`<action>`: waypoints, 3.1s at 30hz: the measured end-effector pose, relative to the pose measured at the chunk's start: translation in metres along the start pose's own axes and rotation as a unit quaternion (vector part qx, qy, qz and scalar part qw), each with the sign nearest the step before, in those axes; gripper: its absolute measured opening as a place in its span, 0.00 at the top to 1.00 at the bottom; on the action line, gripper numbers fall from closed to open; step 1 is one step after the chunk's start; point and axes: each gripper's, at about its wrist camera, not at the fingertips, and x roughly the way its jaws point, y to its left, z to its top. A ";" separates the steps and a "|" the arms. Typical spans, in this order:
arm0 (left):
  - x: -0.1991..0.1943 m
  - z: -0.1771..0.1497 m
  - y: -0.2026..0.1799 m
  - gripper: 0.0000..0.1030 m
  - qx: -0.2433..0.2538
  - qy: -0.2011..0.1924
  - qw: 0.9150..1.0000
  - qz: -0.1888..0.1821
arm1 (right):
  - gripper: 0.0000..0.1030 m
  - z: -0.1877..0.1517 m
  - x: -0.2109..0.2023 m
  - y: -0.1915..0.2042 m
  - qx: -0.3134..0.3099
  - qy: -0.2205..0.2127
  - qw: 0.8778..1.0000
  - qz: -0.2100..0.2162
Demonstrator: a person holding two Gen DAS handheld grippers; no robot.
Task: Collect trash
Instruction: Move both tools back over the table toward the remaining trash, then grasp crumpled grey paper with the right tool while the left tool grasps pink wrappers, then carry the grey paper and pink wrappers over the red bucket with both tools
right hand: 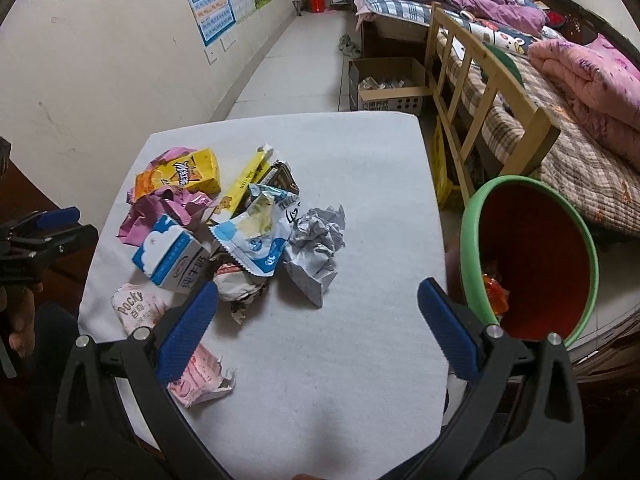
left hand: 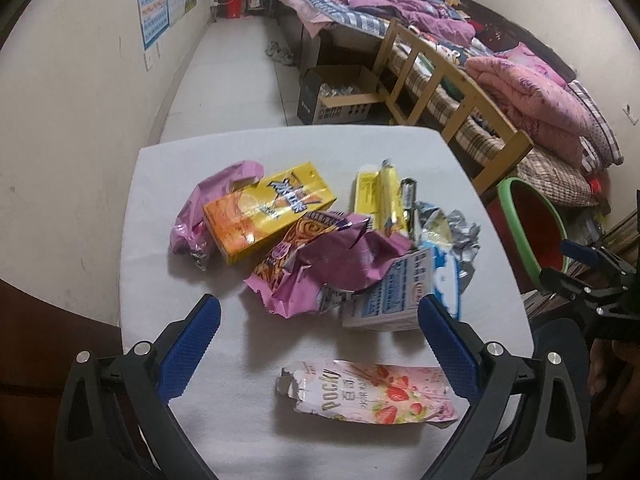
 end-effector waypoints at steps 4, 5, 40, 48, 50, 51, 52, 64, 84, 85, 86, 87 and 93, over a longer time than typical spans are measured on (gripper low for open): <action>0.011 0.002 0.004 0.09 0.008 0.009 1.000 -0.001 | 0.05 0.006 0.019 -0.002 0.008 0.009 1.000 0.003; 0.015 0.003 0.005 0.09 0.010 0.012 1.000 0.000 | 0.05 0.006 0.022 -0.002 0.009 0.011 1.000 0.003; 0.077 0.009 -0.001 0.78 0.038 0.061 0.997 0.004 | 0.68 0.015 0.106 -0.004 0.022 0.077 0.996 0.046; 0.056 0.007 -0.002 0.78 0.031 0.041 0.999 0.004 | 0.68 0.014 0.078 0.002 0.004 0.056 0.998 0.031; 0.050 0.005 -0.002 0.78 0.030 0.035 0.999 0.006 | 0.68 0.014 0.070 0.004 -0.001 0.049 0.998 0.030; 0.046 0.005 -0.002 0.78 0.029 0.032 0.999 0.008 | 0.68 0.014 0.067 0.005 -0.002 0.046 0.999 0.030; 0.043 0.005 -0.002 0.78 0.027 0.029 0.999 0.011 | 0.68 0.014 0.063 0.006 -0.004 0.042 0.999 0.028; -0.008 -0.001 0.002 0.78 0.004 -0.018 0.999 0.029 | 0.68 0.014 0.012 0.016 -0.017 -0.002 1.000 0.025; -0.058 0.011 -0.044 0.78 0.026 -0.077 0.997 0.012 | 0.68 0.007 -0.054 0.011 -0.017 -0.061 0.998 0.027; -0.058 0.011 -0.047 0.78 0.028 -0.077 0.997 0.011 | 0.68 0.007 -0.055 0.010 -0.015 -0.062 0.998 0.027; -0.058 0.011 -0.050 0.78 0.031 -0.076 0.997 0.010 | 0.68 0.007 -0.056 0.008 -0.012 -0.063 0.998 0.028; -0.058 0.013 -0.053 0.78 0.033 -0.076 0.997 0.009 | 0.68 0.008 -0.057 0.005 -0.010 -0.066 0.997 0.028; -0.055 0.022 -0.078 0.78 0.054 -0.077 0.996 -0.003 | 0.68 0.009 -0.061 -0.015 0.006 -0.072 0.997 0.024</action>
